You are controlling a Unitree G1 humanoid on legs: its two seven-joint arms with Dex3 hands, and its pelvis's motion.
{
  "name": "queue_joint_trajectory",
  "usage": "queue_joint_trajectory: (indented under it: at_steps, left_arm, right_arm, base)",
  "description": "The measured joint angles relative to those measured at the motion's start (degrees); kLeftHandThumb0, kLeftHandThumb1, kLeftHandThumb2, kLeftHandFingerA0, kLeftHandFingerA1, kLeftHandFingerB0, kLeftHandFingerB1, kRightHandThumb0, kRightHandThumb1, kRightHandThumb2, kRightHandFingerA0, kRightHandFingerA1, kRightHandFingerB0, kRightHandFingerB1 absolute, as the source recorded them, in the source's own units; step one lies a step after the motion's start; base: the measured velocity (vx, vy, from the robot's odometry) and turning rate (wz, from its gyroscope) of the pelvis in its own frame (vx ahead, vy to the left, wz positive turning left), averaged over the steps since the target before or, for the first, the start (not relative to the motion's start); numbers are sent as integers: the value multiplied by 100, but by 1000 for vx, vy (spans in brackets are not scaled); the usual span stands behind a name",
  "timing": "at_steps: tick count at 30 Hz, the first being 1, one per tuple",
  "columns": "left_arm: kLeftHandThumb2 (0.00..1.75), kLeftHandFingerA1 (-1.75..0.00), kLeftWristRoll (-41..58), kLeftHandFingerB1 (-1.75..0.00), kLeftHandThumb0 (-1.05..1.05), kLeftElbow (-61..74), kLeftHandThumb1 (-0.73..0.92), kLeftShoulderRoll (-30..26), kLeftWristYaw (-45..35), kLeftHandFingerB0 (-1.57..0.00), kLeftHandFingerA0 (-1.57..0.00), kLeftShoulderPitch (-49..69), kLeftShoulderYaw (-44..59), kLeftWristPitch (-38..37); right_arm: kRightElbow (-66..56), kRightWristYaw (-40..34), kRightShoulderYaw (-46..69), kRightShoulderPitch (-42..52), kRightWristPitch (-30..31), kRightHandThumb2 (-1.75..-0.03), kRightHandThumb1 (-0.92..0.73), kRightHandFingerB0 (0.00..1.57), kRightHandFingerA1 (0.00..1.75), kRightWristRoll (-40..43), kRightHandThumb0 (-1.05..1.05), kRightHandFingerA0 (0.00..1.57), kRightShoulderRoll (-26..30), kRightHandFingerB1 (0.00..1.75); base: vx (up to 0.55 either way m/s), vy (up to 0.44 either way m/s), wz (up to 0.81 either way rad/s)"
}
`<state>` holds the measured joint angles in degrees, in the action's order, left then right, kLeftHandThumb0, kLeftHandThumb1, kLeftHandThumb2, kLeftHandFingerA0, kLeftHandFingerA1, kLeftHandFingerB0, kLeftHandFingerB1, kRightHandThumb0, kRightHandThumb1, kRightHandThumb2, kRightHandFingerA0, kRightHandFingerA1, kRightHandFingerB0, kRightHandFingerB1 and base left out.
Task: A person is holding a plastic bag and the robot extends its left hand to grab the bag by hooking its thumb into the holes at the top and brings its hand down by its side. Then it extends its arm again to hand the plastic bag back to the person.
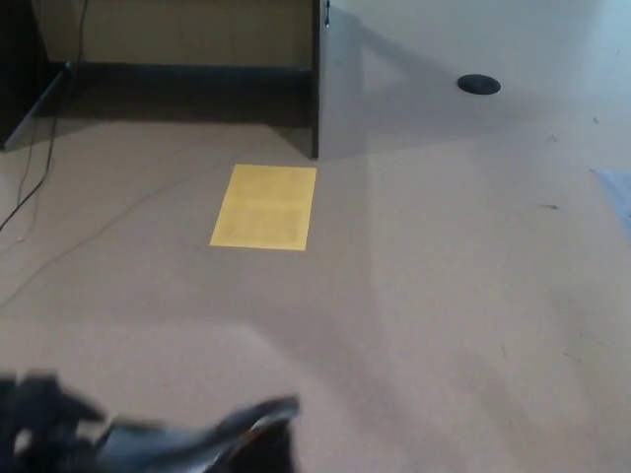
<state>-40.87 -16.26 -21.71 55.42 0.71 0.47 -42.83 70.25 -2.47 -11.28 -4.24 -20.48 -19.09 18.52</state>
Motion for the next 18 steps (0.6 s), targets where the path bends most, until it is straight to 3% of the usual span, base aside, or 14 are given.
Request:
queue_joint_trajectory:
  at_steps: [4,6,7,8,9,10,11,12,13,15,16,17,18]
  left_arm:
    - [91,-174,50,-139,-9,421,65,3,-361,-79,-92,-681,120,302]
    - [93,-174,52,-140,-9,582,65,5,-561,-77,-91,-1081,138,501]
    - [111,-135,60,-111,-8,643,55,5,-642,-88,-120,-1221,139,567]
    - [101,-173,75,-129,-6,692,58,12,-735,-82,-94,-1383,136,640]
    - [91,-169,88,-124,-6,729,62,34,-847,-84,-93,-1592,127,729]
    - [91,-169,91,-124,-6,745,62,48,-899,-84,-93,-1702,117,774]
    - [101,-135,91,-110,-12,746,54,79,-987,-91,-123,-1899,83,848]
    - [97,-135,91,-110,-15,741,56,124,-1110,-88,-122,-2172,29,947]
    - [72,-169,92,-135,-13,738,72,135,-1137,-73,-92,-2226,20,968]
    - [68,-170,82,-144,-18,578,77,224,-1323,-66,-83,-2757,-112,1127]
    - [95,-138,68,-117,-28,507,60,261,-1365,-79,-117,-2914,-167,1177]
    - [95,-138,49,-117,-28,422,60,347,-1413,-79,-117,-3116,-243,1255]
    - [66,-171,34,-146,-18,350,76,435,-1462,-67,-92,-3317,-324,1333]
  right_arm:
    - [-36,-8,7,-2,3,-62,-73,58,53,1,-40,68,1,41]
    - [-51,-8,11,-2,3,-63,-73,56,51,1,-40,67,1,41]
    - [-58,-8,10,-4,1,-62,-73,58,54,1,-41,67,1,41]
    - [-62,-8,10,-5,-1,-62,-73,58,55,0,-41,67,2,41]
    - [-62,-8,11,-9,-2,-62,-73,59,67,1,-40,67,4,41]
    - [-64,-8,11,-11,-3,-62,-73,59,67,1,-40,67,4,41]
    - [-68,-8,15,-9,-4,-62,-73,57,64,2,-41,67,5,41]
    - [-87,-8,20,-12,-5,-62,-73,58,63,1,-41,68,6,41]
    - [-92,-8,20,-13,-6,-62,-73,59,60,1,-41,68,6,41]
    - [-118,-9,22,-24,-13,-62,-73,59,53,1,-41,68,7,41]
    - [-119,-9,21,-25,-13,-62,-73,59,57,0,-41,68,9,41]
    - [-121,-9,21,-28,-12,-62,-73,59,57,-2,-41,68,12,41]
    - [-127,-9,22,-37,-12,-62,-73,59,56,-1,-41,68,12,41]
  base:
    - [0,0,0]
    - [0,0,0]
    - [0,0,0]
    - [0,0,0]
    - [0,0,0]
    - [0,0,0]
    - [0,0,0]
    - [0,0,0]
    - [0,0,0]
    - [0,0,0]
    - [0,0,0]
    - [0,0,0]
    - [0,0,0]
